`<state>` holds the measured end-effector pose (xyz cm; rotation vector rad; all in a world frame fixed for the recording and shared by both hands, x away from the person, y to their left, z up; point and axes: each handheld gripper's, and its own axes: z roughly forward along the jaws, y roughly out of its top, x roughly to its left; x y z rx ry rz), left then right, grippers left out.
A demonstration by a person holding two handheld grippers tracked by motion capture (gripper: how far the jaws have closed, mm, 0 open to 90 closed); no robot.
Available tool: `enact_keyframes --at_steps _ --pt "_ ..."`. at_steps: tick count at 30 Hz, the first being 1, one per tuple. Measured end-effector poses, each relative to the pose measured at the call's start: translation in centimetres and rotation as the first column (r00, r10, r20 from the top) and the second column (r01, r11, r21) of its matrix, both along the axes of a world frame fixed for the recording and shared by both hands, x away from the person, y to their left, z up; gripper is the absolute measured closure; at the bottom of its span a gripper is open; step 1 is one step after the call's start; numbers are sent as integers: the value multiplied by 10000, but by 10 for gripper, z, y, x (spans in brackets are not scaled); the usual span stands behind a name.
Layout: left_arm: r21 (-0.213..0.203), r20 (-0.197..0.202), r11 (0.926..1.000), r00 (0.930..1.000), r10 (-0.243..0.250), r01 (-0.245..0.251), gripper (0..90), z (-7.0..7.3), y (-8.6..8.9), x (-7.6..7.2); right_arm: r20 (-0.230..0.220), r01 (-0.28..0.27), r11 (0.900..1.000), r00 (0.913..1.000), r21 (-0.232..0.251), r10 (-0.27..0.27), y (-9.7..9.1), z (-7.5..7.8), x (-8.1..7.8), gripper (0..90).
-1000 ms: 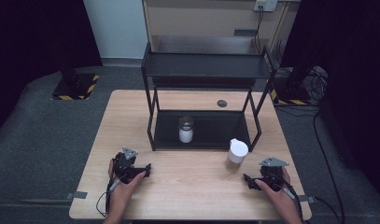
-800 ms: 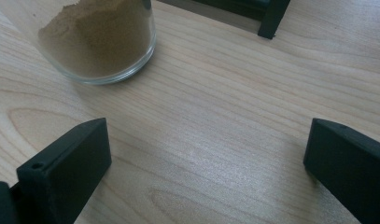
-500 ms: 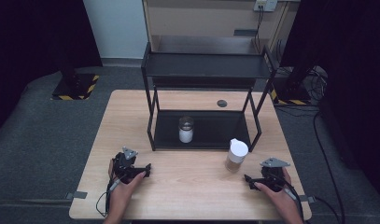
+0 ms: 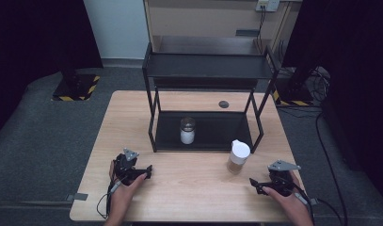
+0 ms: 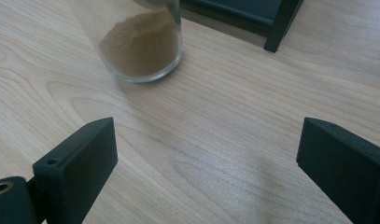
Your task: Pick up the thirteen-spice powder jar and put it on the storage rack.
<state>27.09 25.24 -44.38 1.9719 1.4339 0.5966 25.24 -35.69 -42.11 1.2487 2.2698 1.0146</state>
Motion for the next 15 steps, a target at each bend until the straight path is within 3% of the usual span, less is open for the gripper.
enact_keyframes --at_steps 9,15 --pt "0 1 10000 10000 0 0 0 0 0 0 161 -358 9987 9992 371 352 -4 6 -2 57" --pt "0 2 10000 10000 1 -1 0 0 0 0 261 -643 9976 9976 268 636 3 9 0 55"
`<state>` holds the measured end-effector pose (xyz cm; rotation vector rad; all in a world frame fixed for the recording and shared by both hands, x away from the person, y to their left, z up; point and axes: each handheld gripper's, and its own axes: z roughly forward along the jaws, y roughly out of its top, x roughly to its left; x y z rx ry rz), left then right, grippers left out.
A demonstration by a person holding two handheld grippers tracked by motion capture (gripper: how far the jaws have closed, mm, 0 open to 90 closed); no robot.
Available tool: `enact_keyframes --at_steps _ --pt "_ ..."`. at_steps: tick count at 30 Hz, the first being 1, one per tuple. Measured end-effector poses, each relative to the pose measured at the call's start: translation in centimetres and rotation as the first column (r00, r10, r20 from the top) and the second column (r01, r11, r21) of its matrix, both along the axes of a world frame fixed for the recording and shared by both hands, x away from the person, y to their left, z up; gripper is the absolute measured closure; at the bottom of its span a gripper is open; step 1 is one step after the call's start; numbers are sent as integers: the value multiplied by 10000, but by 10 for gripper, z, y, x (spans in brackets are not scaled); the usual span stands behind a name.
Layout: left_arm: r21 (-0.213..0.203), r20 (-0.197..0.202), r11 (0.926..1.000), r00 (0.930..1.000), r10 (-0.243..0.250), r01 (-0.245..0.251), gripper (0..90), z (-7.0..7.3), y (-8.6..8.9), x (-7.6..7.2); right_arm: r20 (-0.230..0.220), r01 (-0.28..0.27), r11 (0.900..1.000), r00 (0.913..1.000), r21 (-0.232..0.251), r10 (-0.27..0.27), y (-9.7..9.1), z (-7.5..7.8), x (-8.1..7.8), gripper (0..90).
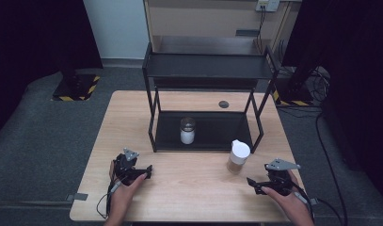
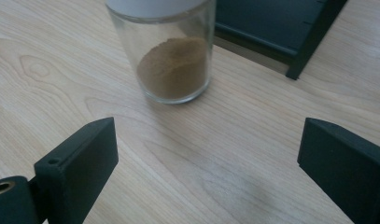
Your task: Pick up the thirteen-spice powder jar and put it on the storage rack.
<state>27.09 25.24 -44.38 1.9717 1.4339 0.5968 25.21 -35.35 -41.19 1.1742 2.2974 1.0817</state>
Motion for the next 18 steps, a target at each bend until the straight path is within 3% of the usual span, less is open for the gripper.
enact_keyframes --at_steps 9,18 --pt "7 6 10000 10000 1 -1 0 0 0 0 52 -459 9987 9989 -235 460 12 6 4 60" --pt "24 31 10000 10000 7 -7 0 0 -1 -1 -21 -482 9978 9988 -457 481 19 9 7 62"
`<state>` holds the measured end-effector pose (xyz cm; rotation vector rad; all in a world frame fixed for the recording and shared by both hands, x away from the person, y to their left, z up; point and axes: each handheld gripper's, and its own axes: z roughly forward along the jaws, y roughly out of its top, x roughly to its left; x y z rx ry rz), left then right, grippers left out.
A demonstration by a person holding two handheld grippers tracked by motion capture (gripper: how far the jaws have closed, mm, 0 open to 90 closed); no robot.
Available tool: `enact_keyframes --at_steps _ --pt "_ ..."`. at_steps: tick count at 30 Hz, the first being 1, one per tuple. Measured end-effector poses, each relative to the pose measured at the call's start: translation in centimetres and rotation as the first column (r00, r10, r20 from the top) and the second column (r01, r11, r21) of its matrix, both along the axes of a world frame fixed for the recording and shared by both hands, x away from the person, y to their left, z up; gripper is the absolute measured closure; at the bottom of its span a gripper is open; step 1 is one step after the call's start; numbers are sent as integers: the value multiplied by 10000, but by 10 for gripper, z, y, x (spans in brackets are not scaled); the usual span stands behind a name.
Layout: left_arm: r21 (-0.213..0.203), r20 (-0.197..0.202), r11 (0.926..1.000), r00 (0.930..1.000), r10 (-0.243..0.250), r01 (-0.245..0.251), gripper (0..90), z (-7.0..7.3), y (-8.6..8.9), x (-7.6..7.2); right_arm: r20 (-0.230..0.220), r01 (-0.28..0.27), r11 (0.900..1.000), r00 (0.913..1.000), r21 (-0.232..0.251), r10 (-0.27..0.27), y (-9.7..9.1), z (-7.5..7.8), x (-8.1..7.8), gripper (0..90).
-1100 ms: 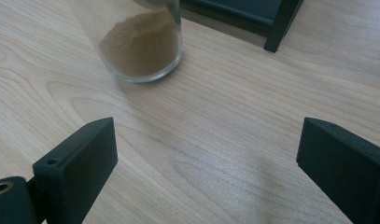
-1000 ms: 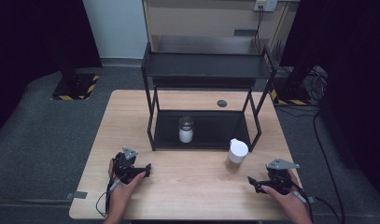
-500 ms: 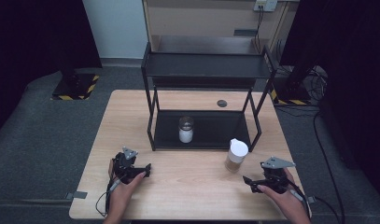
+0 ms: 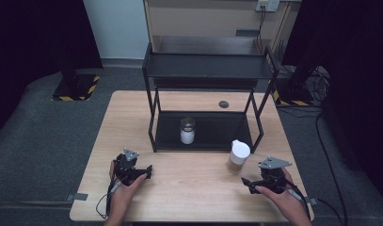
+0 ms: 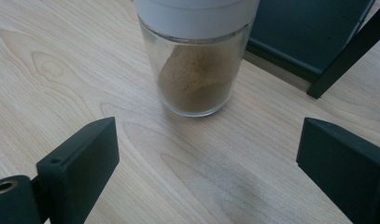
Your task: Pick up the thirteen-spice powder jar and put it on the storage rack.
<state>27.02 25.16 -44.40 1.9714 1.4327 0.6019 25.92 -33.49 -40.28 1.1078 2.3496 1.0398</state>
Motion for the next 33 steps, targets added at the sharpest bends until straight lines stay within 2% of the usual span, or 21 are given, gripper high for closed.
enact_keyframes --at_steps 20,33 --pt "-7 -6 10000 10000 -2 2 0 0 0 0 168 62 10000 9998 74 -63 15 -1 4 68" --pt "-5 -7 10000 10000 -1 1 0 0 0 0 253 372 9982 9989 480 -385 23 -3 13 90"
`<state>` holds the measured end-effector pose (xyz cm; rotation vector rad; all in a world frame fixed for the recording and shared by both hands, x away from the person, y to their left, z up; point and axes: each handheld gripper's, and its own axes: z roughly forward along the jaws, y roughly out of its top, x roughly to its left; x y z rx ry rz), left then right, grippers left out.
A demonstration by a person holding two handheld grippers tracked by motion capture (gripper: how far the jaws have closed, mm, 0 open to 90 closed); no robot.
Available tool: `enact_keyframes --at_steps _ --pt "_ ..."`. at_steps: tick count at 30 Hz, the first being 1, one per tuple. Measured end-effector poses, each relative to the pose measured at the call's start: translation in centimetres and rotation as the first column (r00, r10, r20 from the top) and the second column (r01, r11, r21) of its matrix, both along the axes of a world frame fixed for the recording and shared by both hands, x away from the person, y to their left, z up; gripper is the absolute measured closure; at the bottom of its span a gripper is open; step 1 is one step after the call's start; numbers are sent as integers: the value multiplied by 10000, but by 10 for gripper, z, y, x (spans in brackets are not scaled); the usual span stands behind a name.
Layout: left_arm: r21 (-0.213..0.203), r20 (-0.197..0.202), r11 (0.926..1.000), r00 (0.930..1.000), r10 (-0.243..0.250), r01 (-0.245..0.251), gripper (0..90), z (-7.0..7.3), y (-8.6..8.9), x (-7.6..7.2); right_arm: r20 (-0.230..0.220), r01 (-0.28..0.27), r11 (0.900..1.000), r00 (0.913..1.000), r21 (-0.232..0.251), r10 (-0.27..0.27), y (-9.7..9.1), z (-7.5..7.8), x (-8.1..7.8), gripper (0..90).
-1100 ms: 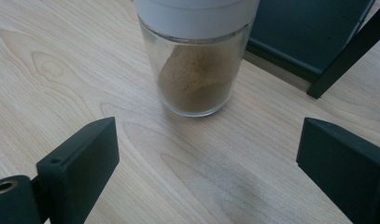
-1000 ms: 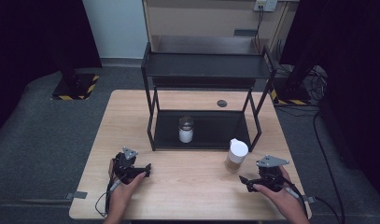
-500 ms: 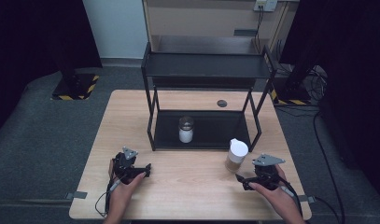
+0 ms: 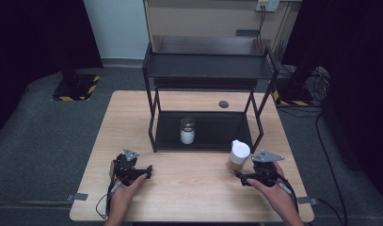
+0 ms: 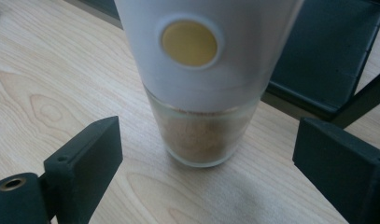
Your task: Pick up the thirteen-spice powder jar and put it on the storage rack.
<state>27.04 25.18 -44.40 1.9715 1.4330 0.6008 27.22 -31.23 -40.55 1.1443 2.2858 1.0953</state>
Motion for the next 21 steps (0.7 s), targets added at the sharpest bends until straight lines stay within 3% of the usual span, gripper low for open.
enact_keyframes --at_steps 21 --pt "-1 2 10000 10000 0 0 0 0 0 0 213 160 9998 9996 137 -162 15 -1 14 157"
